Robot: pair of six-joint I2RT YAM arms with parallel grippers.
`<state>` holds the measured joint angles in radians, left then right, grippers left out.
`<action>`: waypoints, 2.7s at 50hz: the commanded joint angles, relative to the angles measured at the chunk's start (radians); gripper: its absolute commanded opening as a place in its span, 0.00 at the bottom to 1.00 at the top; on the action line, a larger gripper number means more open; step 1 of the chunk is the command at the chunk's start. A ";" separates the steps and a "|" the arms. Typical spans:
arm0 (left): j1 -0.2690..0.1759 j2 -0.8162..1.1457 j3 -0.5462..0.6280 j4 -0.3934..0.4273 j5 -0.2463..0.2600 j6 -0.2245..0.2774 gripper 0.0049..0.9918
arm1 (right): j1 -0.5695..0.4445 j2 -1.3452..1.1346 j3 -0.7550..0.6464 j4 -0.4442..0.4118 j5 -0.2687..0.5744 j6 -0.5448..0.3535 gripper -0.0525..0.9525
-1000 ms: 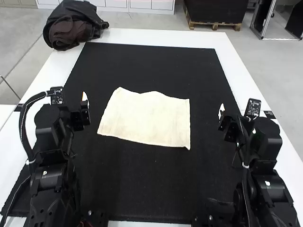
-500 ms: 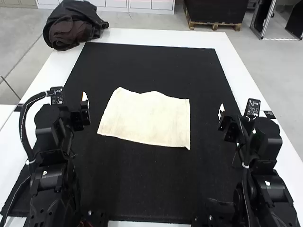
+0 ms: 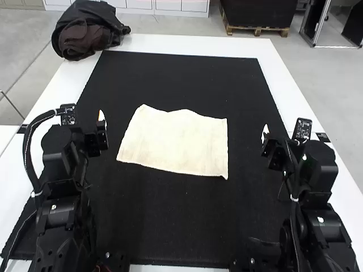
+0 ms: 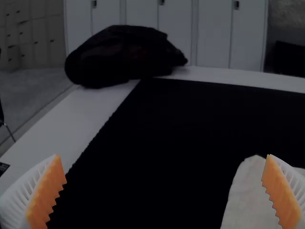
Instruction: Fold the towel.
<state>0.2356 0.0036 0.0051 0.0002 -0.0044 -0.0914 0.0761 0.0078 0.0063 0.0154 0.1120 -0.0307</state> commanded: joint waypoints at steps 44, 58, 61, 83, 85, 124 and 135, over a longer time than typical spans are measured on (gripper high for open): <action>0.004 -0.008 -0.004 0.012 -0.011 0.001 0.98 | -0.007 -0.006 -0.006 0.009 -0.014 -0.064 0.97; 0.004 -0.007 -0.004 0.095 -0.019 0.148 0.97 | -0.009 -0.006 -0.006 0.126 -0.011 -0.235 0.96; 0.004 -0.007 -0.004 0.159 -0.019 0.182 0.97 | -0.009 -0.006 -0.006 0.186 -0.009 -0.255 0.94; 0.001 0.127 0.228 0.356 -0.012 0.257 0.97 | -0.013 0.185 0.322 0.250 -0.025 -0.313 0.95; 0.002 0.207 0.289 0.356 -0.017 0.255 0.97 | -0.013 0.271 0.389 0.248 -0.017 -0.310 0.95; -0.193 1.239 0.638 0.133 -0.144 0.170 0.97 | 0.031 1.186 0.640 0.018 -0.074 0.054 0.95; -0.217 1.299 0.627 0.095 -0.072 0.174 0.97 | 0.037 1.133 0.566 0.129 -0.094 -0.025 0.95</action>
<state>0.0257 1.2877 0.6228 0.0895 -0.1104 0.0814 0.1017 1.1851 0.5945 0.1108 0.0444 -0.0296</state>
